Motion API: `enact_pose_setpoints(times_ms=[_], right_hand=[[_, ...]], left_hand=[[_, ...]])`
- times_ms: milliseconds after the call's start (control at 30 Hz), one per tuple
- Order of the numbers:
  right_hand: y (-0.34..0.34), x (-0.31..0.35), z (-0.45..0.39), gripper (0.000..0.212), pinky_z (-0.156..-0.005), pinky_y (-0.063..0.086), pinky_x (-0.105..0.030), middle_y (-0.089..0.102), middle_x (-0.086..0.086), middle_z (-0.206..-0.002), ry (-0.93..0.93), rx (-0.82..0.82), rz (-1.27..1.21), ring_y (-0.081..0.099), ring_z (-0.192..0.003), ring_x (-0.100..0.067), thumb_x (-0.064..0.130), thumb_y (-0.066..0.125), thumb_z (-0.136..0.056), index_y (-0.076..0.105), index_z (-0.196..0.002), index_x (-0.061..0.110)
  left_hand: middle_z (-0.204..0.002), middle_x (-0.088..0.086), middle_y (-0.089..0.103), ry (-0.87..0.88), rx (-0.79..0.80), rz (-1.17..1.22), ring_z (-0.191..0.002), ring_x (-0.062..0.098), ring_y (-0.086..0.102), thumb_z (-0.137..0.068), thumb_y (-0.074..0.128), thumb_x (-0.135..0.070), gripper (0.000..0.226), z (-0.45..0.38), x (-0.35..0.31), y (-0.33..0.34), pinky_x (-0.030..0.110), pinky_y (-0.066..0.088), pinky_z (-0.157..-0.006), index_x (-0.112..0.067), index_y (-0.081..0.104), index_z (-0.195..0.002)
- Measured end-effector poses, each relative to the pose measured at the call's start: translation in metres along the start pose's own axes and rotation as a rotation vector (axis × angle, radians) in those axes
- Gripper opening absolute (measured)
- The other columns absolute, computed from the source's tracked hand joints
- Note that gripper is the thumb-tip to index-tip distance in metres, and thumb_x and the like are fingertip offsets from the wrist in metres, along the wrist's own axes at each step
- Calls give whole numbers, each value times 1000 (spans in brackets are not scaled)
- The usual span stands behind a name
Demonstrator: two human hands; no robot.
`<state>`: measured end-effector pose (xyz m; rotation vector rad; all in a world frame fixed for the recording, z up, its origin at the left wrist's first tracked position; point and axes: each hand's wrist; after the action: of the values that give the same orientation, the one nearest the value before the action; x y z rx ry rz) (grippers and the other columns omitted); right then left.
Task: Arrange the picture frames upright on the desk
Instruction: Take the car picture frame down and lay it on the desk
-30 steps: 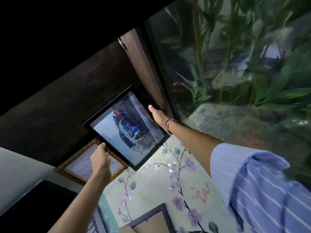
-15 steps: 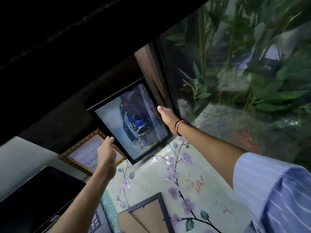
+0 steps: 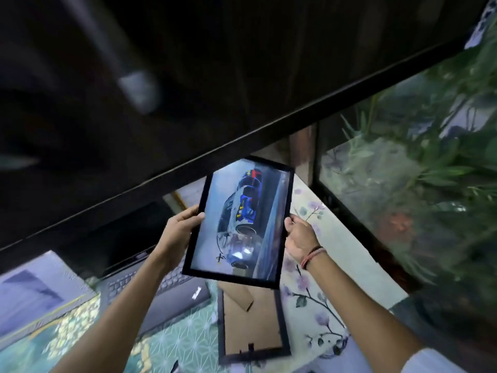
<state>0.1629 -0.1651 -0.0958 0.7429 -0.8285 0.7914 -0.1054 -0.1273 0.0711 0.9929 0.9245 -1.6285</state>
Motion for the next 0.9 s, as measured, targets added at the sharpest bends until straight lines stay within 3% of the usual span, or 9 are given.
enact_pose_setpoints(times_ms=[100, 233, 367, 433, 533, 600, 700, 800, 900], right_hand=[[34, -26, 42, 13, -71, 40, -31, 49, -11, -86, 48, 1, -9, 44, -81, -21, 16, 53, -82, 63, -79, 9], [85, -39, 124, 22, -47, 34, -16, 40, -10, -71, 18, -101, 144, 43, -53, -8, 1, 42, -101, 50, -83, -6], [142, -93, 189, 31, -80, 41, -30, 48, -2, -78, 111, -71, 155, 48, -70, -18, 13, 39, -105, 48, -76, 19], [166, -132, 213, 29, -77, 42, -34, 47, 7, -77, 79, 0, 222, 44, -68, -11, 39, 40, -101, 48, -77, 25], [179, -216, 209, 59, -86, 46, -34, 51, 20, -79, 165, 187, 165, 46, -77, -16, 102, 29, -56, 62, -82, 60], [205, -215, 261, 41, -92, 44, -42, 56, 12, -87, 291, 281, -18, 51, -85, -16, 85, 52, -75, 69, -88, 50], [245, -198, 316, 15, -86, 49, -41, 64, -4, -92, 334, 197, -226, 57, -88, -24, 16, 49, -102, 64, -104, 18], [259, -188, 309, 24, -87, 51, -43, 60, -8, -110, 321, 204, -220, 58, -98, -28, 20, 56, -100, 58, -123, 13], [277, -175, 290, 22, -80, 53, -40, 65, -10, -104, 263, 204, -132, 62, -93, -26, 18, 58, -99, 58, -119, 9]], left_hand=[[-99, 22, 74, -45, 66, -75, -83, 31, 67, -92, 74, -35, 39, 40, 20, -51, 34, 55, -72, 0, 76, -109], [-83, 6, 58, -109, 9, 40, -76, 21, 56, -78, 84, -33, 32, 105, 61, -126, 36, 49, -76, -7, 79, -96], [-78, 6, 67, -162, -65, 392, -69, 19, 69, -56, 97, -22, 27, 182, 121, -177, 36, 60, -72, -11, 77, -71], [-79, 6, 71, -157, -123, 501, -68, 17, 72, -51, 102, -21, 42, 210, 151, -193, 31, 61, -65, -5, 76, -79], [-88, 7, 81, -171, -268, 678, -71, 11, 78, -91, 66, 8, 6, 251, 185, -220, 22, 61, -59, 9, 70, -96], [-92, 6, 81, -185, -322, 716, -85, 15, 78, -98, 55, 11, 15, 272, 205, -247, 21, 62, -63, 11, 70, -101], [-112, 13, 77, -207, -408, 763, -109, 31, 69, -97, 58, 8, 16, 296, 229, -299, 36, 61, -93, 12, 72, -104], [-124, 20, 71, -227, -433, 725, -119, 33, 65, -96, 57, 10, 14, 307, 248, -347, 42, 43, -115, 13, 71, -97], [-96, 9, 80, -194, -428, 632, -98, 18, 74, -95, 59, 12, 14, 316, 251, -385, 30, 58, -93, 9, 73, -98]])
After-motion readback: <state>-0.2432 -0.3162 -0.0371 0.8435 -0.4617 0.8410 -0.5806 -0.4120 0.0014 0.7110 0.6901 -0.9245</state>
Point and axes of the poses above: each hand's wrist, its own z-axis away from the middle knuckle, its own y-axis out of the palm, x = y × z
